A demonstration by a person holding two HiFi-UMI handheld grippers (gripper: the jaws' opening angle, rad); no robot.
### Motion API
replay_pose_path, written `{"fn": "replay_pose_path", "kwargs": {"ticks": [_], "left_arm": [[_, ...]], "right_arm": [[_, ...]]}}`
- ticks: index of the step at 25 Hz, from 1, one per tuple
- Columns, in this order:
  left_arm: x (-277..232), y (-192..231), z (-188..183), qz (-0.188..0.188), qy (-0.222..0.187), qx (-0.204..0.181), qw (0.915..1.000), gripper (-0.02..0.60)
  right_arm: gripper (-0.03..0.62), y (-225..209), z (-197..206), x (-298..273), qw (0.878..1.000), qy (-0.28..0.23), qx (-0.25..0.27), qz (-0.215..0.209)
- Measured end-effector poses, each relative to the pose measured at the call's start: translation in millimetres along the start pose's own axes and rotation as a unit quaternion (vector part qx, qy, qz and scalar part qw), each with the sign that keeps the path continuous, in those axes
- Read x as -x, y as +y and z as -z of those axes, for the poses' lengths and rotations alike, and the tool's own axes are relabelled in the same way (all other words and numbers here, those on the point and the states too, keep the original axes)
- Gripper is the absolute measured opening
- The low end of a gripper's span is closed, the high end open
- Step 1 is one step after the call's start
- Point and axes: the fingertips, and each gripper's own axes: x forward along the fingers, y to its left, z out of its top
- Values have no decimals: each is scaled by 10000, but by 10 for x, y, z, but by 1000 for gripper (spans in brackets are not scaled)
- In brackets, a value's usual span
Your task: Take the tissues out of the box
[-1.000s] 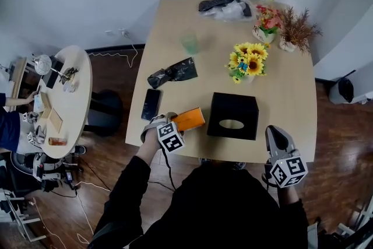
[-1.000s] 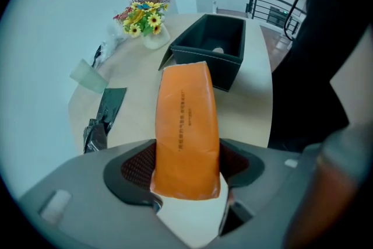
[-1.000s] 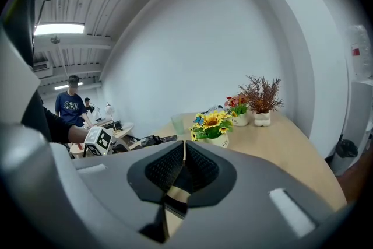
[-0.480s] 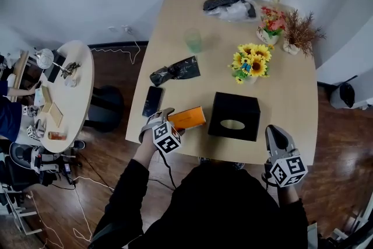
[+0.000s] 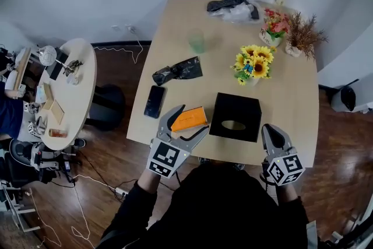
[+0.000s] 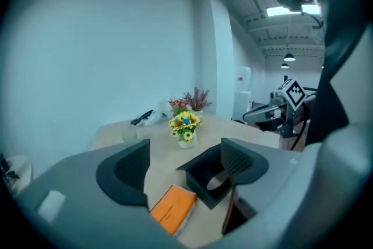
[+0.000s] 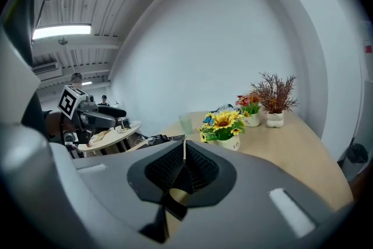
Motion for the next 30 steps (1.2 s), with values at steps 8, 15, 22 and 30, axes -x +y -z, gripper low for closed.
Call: {"fn": "replay_pose_path", "kwargs": {"ticks": [8,15,22,30], "left_arm": [[-119,-490,-340,126,-675,224,9974,250],[-92,-455,-242,-112,-675,328,9971,102],[-150,-532,-174,-83,-567,295,9979,88],[-153,-564,-101,-19,-505,389,9980,87]], "right_arm": [[14,-49,-1,77,9999,-69,-46,76],[14,-161,63,221,9995,-117,-98,270],[14,-178,26,270,9992,-139,-106,353],[0,-139,24,282,9992,-149,174,327]]}}
